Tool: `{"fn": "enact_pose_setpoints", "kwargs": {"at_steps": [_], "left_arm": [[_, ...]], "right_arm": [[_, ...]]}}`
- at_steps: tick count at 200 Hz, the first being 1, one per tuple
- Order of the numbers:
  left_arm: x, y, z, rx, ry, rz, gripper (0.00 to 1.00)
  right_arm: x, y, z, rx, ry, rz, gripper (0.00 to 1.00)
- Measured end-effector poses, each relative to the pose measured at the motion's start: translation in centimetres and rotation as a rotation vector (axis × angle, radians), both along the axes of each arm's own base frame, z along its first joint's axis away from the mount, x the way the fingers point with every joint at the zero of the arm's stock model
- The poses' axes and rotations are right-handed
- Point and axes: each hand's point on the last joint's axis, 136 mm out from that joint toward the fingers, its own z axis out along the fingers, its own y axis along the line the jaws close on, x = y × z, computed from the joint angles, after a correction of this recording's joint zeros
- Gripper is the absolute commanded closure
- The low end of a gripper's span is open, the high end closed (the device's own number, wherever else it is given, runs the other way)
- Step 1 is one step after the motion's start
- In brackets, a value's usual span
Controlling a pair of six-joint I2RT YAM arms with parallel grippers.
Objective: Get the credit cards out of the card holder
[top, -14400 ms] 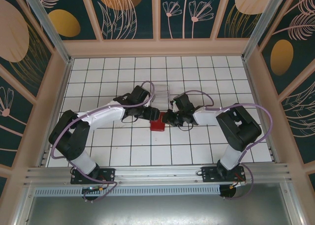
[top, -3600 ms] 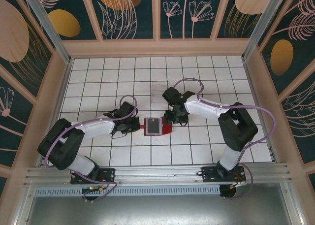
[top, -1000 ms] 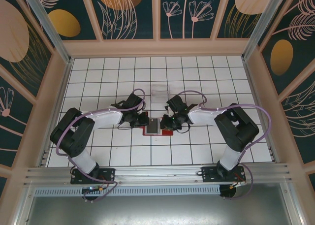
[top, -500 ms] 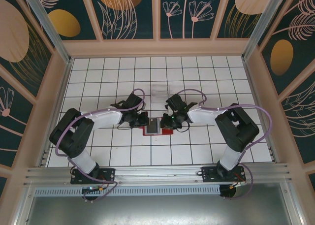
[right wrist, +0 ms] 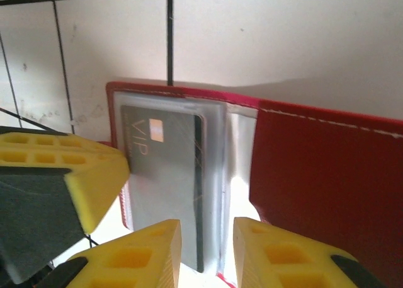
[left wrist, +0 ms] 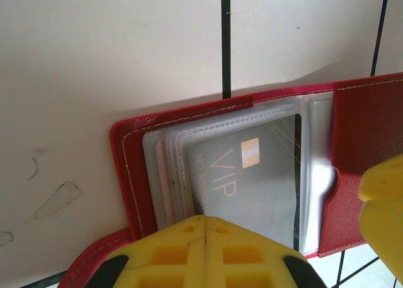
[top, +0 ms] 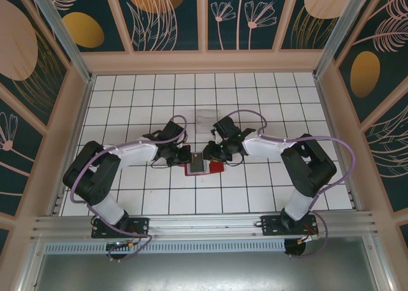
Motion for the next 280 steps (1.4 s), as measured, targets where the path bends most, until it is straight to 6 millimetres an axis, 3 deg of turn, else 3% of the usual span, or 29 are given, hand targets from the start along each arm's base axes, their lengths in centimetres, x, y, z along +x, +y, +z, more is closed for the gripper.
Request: {"fn": "enact_pose_setpoints", "kwargs": {"at_steps": [104,280], "left_arm": [[0.0,0.0,0.0,-0.001,0.000,0.000,0.95],[0.0,0.0,-0.1,0.000,0.001,-0.001,0.95]], "right_arm": [[-0.2,1.8,-0.6,0.043,0.032,0.042,0.74],[-0.3,2.7,-1.3,0.048,0.048,0.064,0.74]]}}
